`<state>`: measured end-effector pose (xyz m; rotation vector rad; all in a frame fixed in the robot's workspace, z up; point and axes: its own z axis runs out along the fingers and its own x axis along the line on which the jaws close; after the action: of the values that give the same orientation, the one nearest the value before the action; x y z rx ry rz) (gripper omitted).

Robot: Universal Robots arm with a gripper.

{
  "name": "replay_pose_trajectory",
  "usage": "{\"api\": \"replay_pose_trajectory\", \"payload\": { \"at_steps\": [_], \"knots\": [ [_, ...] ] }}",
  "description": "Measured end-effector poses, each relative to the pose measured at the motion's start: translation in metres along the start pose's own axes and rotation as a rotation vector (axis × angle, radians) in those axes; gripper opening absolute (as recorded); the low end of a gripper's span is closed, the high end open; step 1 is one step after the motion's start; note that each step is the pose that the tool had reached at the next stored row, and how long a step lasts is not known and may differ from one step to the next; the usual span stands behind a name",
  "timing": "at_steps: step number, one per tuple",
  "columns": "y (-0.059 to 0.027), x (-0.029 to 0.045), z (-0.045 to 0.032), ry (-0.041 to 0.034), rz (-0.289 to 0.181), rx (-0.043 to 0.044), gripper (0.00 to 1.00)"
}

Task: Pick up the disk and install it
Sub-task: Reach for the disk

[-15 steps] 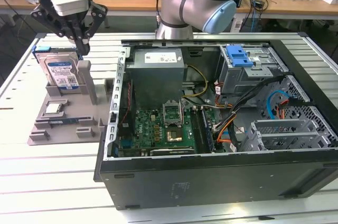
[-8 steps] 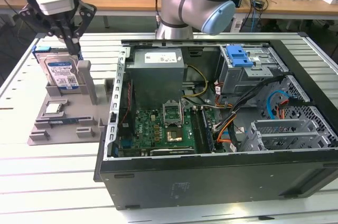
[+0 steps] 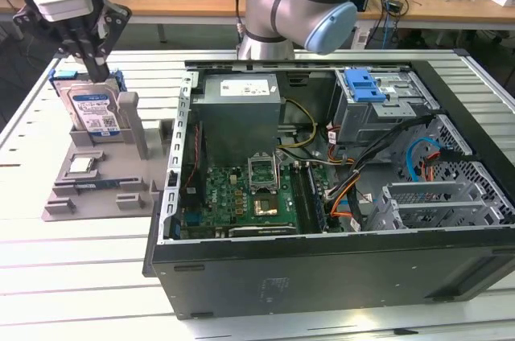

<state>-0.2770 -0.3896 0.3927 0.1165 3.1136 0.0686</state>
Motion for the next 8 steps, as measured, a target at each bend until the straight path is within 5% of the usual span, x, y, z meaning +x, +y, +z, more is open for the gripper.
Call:
{"api": "replay_pose_trajectory", "payload": {
  "at_steps": [8],
  "knots": [
    [0.0067, 0.0139, 0.0003, 0.0001, 0.0, 0.0001, 0.1]
  ]
}}
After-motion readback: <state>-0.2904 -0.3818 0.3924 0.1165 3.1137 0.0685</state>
